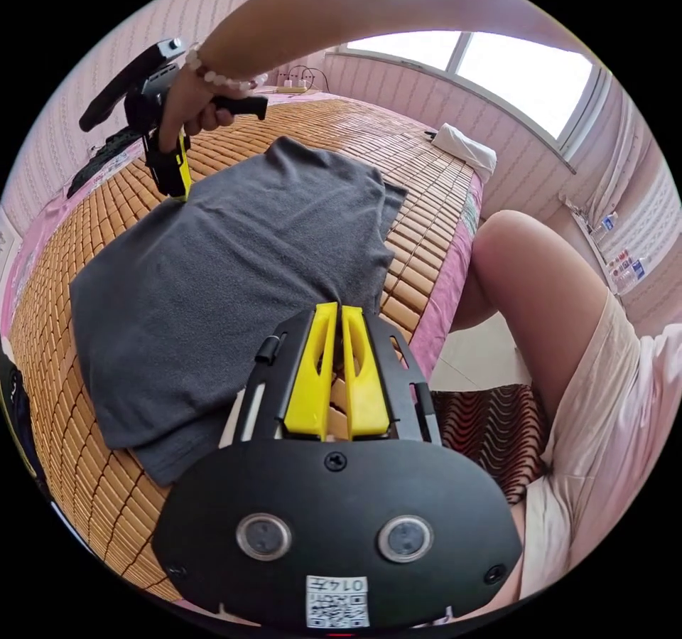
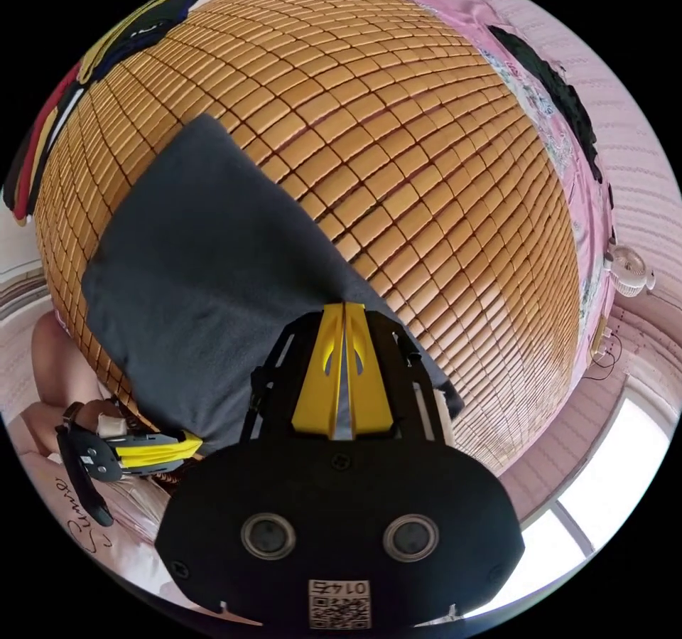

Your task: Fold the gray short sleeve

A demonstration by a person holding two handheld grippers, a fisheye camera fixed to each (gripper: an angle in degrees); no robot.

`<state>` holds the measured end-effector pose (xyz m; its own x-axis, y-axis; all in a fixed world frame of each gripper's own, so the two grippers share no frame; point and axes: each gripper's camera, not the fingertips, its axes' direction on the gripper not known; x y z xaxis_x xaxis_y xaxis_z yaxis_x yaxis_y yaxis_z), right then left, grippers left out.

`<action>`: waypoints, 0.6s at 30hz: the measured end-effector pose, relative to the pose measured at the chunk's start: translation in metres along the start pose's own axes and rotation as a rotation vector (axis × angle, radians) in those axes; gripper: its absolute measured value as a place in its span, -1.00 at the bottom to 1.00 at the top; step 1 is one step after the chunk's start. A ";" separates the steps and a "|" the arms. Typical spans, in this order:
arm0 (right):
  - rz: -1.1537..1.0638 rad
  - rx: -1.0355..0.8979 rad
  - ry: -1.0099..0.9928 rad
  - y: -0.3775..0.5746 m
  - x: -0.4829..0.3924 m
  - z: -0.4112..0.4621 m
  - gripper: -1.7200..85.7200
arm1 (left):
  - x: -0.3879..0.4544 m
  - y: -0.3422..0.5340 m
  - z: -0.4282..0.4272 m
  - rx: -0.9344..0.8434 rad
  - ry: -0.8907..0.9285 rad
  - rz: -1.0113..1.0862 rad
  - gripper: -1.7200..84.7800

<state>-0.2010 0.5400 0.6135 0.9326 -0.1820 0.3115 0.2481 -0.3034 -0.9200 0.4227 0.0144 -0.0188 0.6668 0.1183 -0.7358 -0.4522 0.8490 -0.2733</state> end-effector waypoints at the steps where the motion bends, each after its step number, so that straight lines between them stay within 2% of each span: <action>1: 0.008 -0.028 -0.021 -0.003 0.006 -0.001 -0.97 | 0.002 -0.001 0.000 0.001 0.004 0.002 -0.98; 4: 0.016 -0.101 -0.060 -0.006 0.022 -0.006 -0.98 | 0.007 -0.005 -0.001 0.004 0.009 0.001 -0.97; 8: 0.055 -0.066 -0.109 0.008 0.039 -0.005 -0.98 | 0.012 -0.009 -0.002 0.017 0.004 0.019 -0.95; 11: 0.050 0.036 -0.116 0.045 0.050 -0.018 -0.98 | 0.011 -0.010 -0.007 0.036 0.016 0.014 -0.91; 13: 0.030 0.173 -0.178 0.107 0.059 -0.030 -0.98 | 0.013 -0.011 -0.015 0.062 0.023 0.024 -0.91; 15: 0.050 0.197 -0.224 0.163 0.068 -0.026 -0.98 | 0.018 -0.013 -0.026 0.106 0.032 0.034 -0.91; 18: 0.267 0.297 -0.299 0.275 0.091 -0.003 -0.97 | 0.031 -0.018 -0.038 0.138 0.058 0.053 -0.93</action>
<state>-0.0494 0.4370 0.3899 0.9972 0.0728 0.0143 0.0140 0.0042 -0.9999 0.4289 -0.0169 -0.0606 0.6070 0.1377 -0.7827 -0.3970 0.9057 -0.1485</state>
